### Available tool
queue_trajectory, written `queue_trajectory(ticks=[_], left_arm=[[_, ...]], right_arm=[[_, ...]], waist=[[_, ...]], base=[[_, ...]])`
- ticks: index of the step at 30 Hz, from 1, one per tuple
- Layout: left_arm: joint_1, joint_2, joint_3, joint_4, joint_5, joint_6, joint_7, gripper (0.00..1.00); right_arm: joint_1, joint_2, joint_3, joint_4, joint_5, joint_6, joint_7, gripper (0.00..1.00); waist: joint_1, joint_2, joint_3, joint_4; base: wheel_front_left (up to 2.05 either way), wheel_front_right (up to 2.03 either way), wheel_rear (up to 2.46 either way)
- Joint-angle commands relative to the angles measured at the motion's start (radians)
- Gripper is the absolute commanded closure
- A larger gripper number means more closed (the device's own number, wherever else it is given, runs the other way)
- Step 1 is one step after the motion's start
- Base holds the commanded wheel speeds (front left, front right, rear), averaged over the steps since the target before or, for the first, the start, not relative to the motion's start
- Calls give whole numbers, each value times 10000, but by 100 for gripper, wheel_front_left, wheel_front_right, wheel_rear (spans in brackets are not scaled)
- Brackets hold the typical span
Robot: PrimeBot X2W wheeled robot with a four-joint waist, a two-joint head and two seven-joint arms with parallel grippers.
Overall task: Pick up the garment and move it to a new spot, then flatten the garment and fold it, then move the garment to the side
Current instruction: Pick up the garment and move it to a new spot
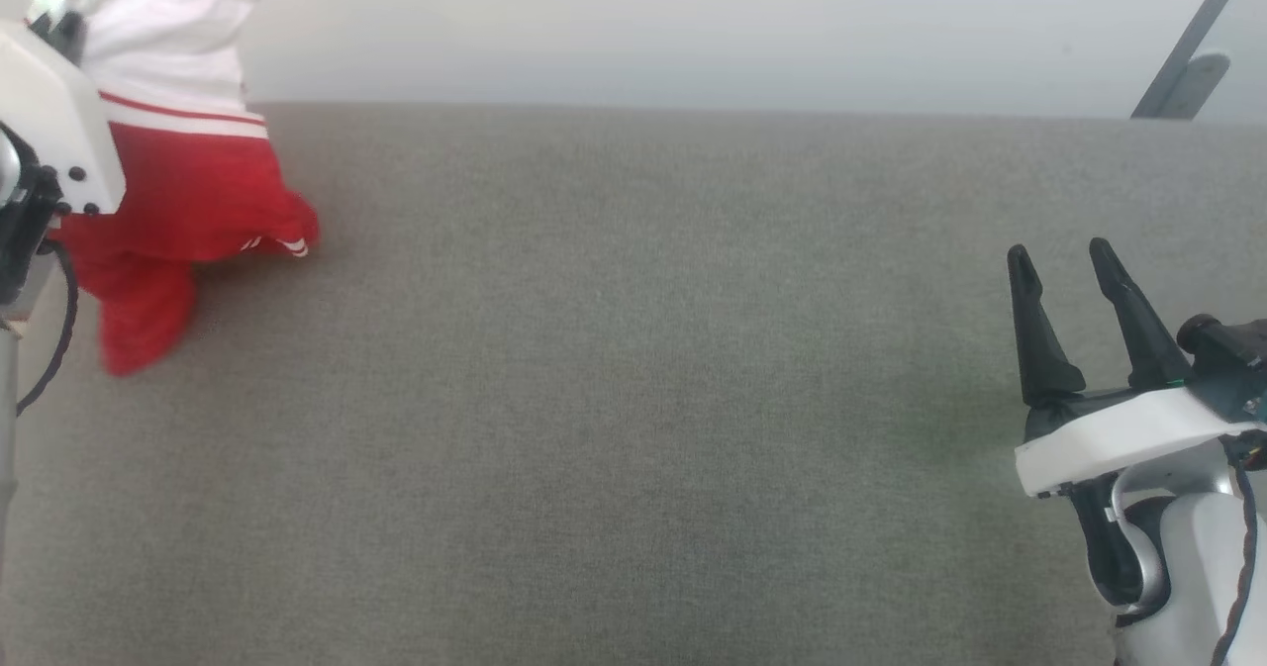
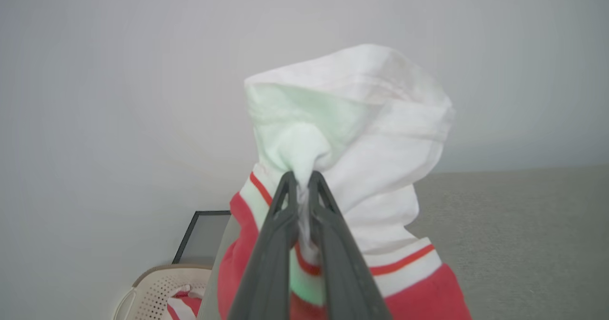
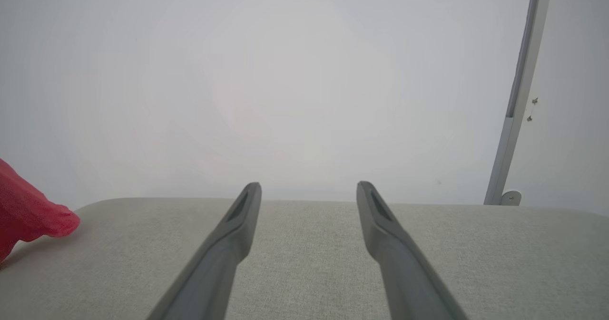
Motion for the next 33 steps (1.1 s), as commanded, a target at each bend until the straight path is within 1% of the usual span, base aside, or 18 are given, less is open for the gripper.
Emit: queue_trajectory(ticks=[1, 8, 14, 18, 24, 25, 33], left_arm=[[109, 66, -9, -191, -2, -10, 81, 100], [267, 139, -187, -1881, -178, 30, 866, 100], [442, -22, -480, -3160, -389, -15, 1581, 100], [465, -216, -764, -3818, -530, -34, 1968, 100], [453, -482, -1179, -4487, -712, -69, 2362, 100], [453, -482, -1179, -4487, -712, -69, 2362, 100], [798, -1052, -1883, -4904, -915, -27, 2749, 100]], right_arm=[[134, 43, -28, 19, -27, -3, -46, 0], [264, 246, -389, -9, -163, -3, -82, 0], [393, 389, -853, -34, -327, -3, -115, 0], [424, 510, -1225, -111, -515, -3, -99, 0], [376, 666, -1684, -170, -835, -3, -32, 0], [376, 666, -1684, -170, -835, -3, -32, 0], [430, 889, -2255, -97, -1211, -3, 32, 0]], waist=[[0, 0, -191, -14], [0, 0, -593, -247], [0, 0, -809, -633], [0, 0, -872, -1017], [0, 0, -836, -1733], [0, 0, -836, -1733], [0, 0, -646, -2663]], base=[[0, 0, 0], [0, 0, 0], [0, 0, 0], [0, 0, 0], [0, 0, 0], [0, 0, 0], [0, 0, 0]])
